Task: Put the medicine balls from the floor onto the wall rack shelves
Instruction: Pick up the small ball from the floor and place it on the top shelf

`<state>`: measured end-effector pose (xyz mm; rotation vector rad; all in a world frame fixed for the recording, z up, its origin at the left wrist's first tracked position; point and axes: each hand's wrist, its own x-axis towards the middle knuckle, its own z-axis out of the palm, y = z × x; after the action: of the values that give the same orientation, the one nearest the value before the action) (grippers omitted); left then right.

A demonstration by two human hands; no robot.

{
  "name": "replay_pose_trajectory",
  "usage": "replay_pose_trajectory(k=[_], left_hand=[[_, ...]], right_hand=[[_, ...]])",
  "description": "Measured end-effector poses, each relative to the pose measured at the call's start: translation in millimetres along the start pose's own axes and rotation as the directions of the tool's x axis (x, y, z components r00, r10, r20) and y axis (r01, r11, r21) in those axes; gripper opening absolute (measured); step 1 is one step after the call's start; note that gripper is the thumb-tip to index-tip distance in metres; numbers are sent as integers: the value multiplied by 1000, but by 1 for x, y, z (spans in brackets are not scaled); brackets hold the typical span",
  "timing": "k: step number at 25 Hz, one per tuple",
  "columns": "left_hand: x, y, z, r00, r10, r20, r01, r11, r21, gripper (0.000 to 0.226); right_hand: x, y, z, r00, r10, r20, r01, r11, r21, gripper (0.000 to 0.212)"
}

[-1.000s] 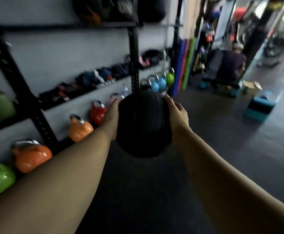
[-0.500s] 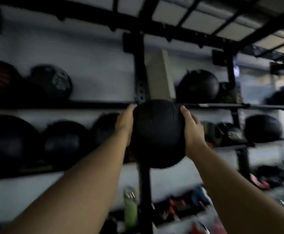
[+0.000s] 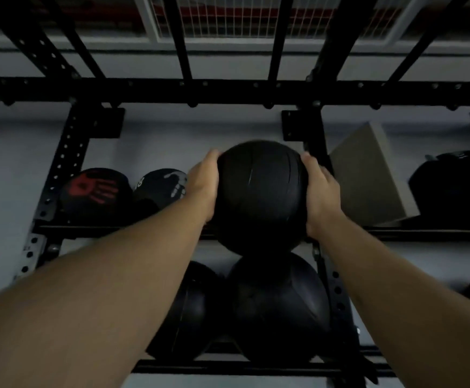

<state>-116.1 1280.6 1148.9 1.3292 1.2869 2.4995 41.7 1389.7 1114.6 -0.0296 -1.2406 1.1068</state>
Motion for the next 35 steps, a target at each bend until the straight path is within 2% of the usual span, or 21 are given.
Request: replay_pose_trajectory(k=[3,6,8,10,12,17,20,22,25,28,32,33,35], left_hand=[[57,-29,10,998,61,-27,-61,998,1,49],[111,-53,21,991,114,-70,-116,993,-26,47],[154,-71,28,982,165,-92,-168,986,-18,49],[192,-88,32,973,198,-116,-201,980,-14,50],[227,-102,29,969,215,-124,-219,975,-23,51],[296,-137,32,974,215,-72,-219,975,-49,64],[332,-174,34,983,184,-31,-185,981,-59,66],[346,-206,36,989,145,-23,-146,987,-65,65],[367,-243,42,998,32,61,-26,995,-92,68],[370,-251,43,989,-46,144,47,999,1,66],[371,-250,44,988,-2,152,-13,996,91,69],[366,-250,45,991,48,124,-66,988,142,69],[351,-251,49,963,259,77,-270,916,295,61]], right_hand=[[64,42,17,993,-82,88,82,997,9,50],[129,77,32,985,-126,116,120,991,55,38],[170,99,45,975,-155,157,146,987,68,38],[205,122,60,972,-169,162,160,985,72,41],[231,146,75,965,-207,162,194,977,93,32],[270,204,98,974,-219,64,210,970,126,29],[290,239,97,968,-251,-15,251,966,67,36],[301,257,91,965,-260,-17,260,966,1,36],[318,278,82,972,-228,49,233,963,-133,25],[330,282,72,979,-159,128,193,927,-322,18],[338,281,64,971,-149,187,214,890,-403,27],[337,280,64,968,-143,206,221,876,-429,33],[334,278,64,963,-125,238,230,843,-487,50]])
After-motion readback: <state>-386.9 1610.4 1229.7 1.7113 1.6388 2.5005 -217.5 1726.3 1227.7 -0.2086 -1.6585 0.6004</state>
